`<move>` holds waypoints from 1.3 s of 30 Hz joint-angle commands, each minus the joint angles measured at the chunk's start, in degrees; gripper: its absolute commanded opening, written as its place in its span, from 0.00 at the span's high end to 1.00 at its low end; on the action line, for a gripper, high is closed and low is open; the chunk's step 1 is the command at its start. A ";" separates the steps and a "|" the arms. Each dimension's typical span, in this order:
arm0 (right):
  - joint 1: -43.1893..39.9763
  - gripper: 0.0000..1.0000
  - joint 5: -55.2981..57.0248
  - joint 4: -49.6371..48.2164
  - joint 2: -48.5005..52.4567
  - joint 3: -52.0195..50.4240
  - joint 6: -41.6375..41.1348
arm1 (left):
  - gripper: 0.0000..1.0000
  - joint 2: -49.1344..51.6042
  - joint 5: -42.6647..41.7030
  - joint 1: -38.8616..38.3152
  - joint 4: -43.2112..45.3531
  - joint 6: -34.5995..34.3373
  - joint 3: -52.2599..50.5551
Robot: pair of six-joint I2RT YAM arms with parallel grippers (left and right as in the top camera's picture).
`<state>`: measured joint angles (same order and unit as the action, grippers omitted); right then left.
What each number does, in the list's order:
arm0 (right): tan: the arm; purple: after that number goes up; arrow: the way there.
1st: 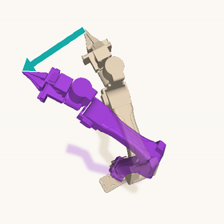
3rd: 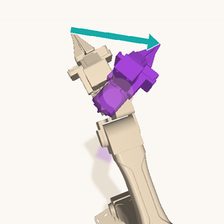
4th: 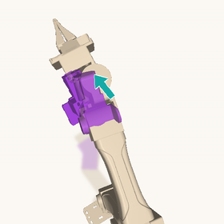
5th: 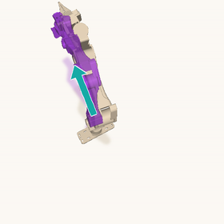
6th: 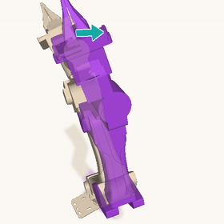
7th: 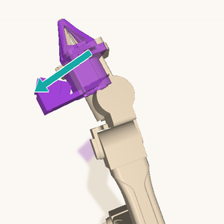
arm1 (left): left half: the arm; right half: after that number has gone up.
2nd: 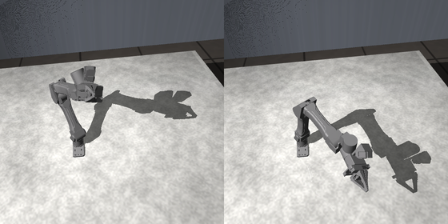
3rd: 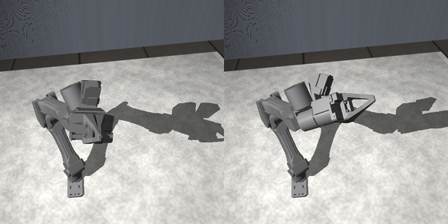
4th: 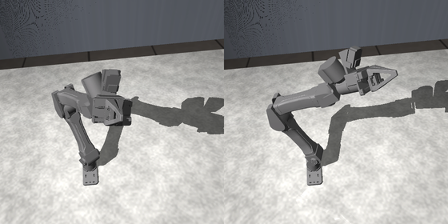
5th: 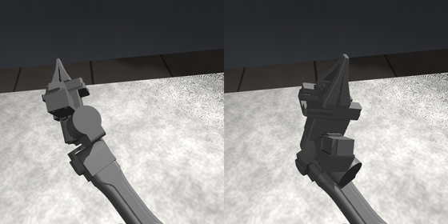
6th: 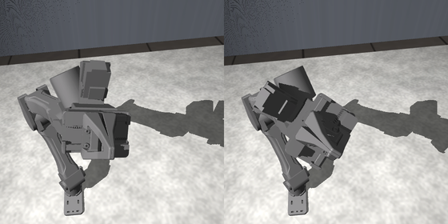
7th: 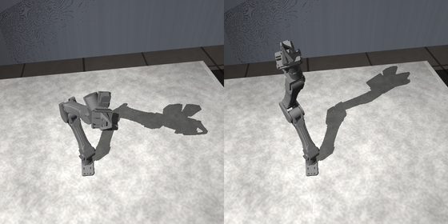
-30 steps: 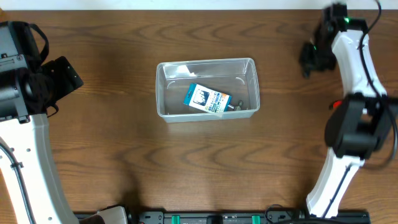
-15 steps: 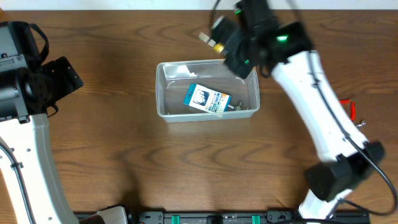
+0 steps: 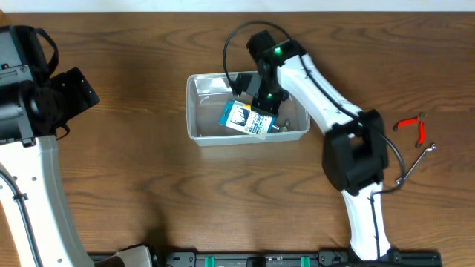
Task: Pack container
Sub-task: 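Carry the screwdriver with the right gripper and release it in the container, then move the right gripper to the red pliers and grasp their handles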
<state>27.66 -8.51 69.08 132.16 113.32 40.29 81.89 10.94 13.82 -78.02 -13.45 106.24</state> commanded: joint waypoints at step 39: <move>-50.53 0.01 13.40 9.79 -22.56 -1.53 -72.52 | 0.02 0.13 0.68 0.24 -0.17 0.94 -0.26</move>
<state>-19.64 6.00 78.76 107.96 114.45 -23.55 81.89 10.94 13.82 -78.02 -13.26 106.21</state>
